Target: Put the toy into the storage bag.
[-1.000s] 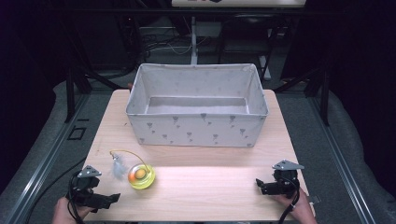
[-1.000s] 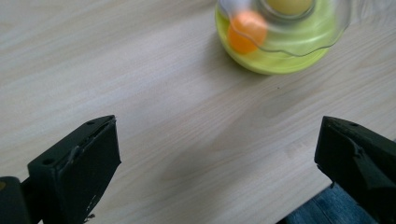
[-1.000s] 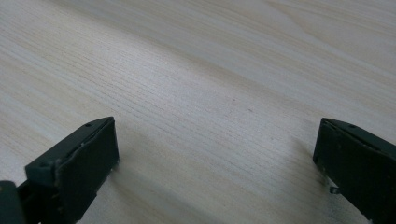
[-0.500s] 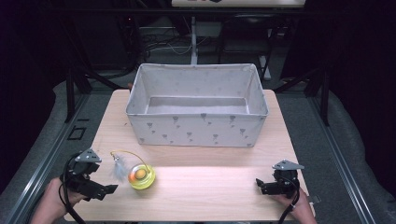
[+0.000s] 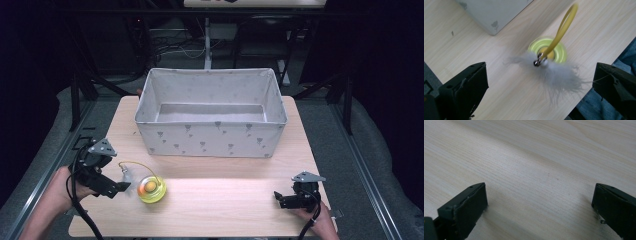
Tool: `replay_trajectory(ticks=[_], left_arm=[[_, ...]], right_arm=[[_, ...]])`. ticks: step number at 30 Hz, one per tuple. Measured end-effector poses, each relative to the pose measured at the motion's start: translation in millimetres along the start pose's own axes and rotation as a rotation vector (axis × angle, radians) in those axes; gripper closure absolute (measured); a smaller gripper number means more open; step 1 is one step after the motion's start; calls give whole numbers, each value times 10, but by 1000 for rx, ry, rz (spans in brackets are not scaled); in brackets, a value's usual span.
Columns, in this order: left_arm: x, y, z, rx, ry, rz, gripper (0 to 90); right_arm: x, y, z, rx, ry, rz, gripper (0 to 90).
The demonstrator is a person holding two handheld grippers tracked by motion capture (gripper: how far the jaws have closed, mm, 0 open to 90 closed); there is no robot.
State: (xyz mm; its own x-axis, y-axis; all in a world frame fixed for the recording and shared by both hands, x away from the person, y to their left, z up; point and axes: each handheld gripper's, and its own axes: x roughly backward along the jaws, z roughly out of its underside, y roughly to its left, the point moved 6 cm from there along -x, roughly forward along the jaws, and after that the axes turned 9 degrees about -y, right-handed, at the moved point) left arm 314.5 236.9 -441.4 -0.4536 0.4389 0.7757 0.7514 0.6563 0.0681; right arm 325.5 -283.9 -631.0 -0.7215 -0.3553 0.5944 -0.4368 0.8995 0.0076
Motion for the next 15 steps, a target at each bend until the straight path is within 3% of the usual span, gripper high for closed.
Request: replay_trajectory(ticks=[11,14,15], left_arm=[[-67,-45,-326,-72,30,15,3],[-85,-66,-377,-91,37,23,127],[-88,-77,-392,-95,35,29,127]], right_arm=[[0,0,0,1,0,0,0],[0,0,0,0,0,0,0],[0,0,0,0,0,0,0]])
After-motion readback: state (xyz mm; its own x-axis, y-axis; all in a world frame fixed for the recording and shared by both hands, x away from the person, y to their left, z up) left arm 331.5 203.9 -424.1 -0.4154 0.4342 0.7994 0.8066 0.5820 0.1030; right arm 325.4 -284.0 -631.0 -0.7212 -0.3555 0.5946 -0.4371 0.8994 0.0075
